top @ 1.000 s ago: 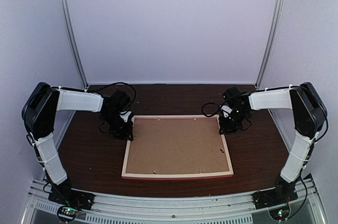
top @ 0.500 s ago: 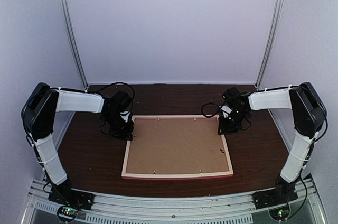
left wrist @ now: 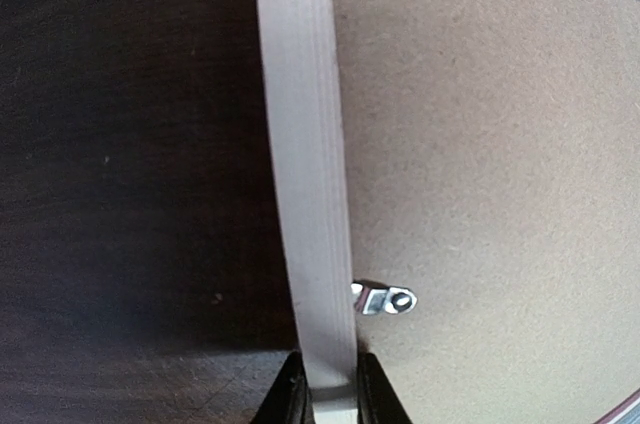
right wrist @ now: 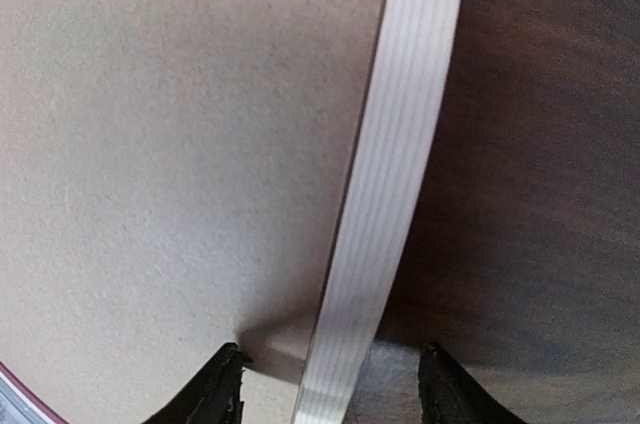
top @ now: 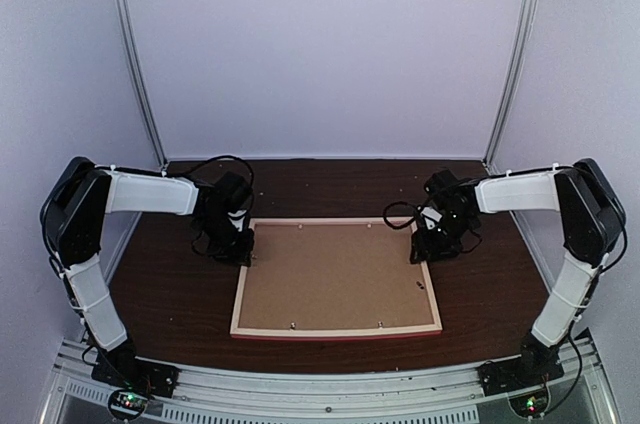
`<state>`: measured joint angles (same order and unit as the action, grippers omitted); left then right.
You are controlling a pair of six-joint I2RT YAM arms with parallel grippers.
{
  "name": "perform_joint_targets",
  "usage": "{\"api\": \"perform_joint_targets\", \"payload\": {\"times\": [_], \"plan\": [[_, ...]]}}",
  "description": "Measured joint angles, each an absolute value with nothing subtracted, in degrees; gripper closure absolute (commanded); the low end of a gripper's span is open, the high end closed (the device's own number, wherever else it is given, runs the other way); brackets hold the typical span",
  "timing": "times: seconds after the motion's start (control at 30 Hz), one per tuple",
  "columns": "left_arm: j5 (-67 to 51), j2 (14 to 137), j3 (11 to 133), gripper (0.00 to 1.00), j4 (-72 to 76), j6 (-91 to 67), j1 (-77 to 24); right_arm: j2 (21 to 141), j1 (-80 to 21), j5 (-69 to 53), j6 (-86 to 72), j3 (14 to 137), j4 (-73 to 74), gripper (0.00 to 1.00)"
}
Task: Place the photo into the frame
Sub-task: Press the fastener onto the backboard.
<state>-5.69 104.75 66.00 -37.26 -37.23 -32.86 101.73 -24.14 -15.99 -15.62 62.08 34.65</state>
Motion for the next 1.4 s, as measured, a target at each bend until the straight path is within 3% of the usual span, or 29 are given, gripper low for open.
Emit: {"api": "perform_joint_targets", "payload": {"times": [0.37,0.7,1.1,1.4], "plan": [[-5.15,104.73,66.0,0.83,-37.26,-37.26,-33.01,94.41,-25.74,-19.46,-16.36,53.93,35.07,0.37],[-5.1,104.73,66.0,0.83,-37.28,-37.23,-33.08,93.69,-27.97,-19.68,-16.71,51.96,34.52,0.51],[-5.13,104.73,66.0,0.82,-37.28,-37.21,-33.08,93.32,-28.27,-19.75,-14.17,51.59,35.0,0.47],[-5.13,104.73,66.0,0.82,-37.28,-37.21,-33.08,92.58,-28.27,-19.7,-13.91,50.57,34.92,0.61]]}}
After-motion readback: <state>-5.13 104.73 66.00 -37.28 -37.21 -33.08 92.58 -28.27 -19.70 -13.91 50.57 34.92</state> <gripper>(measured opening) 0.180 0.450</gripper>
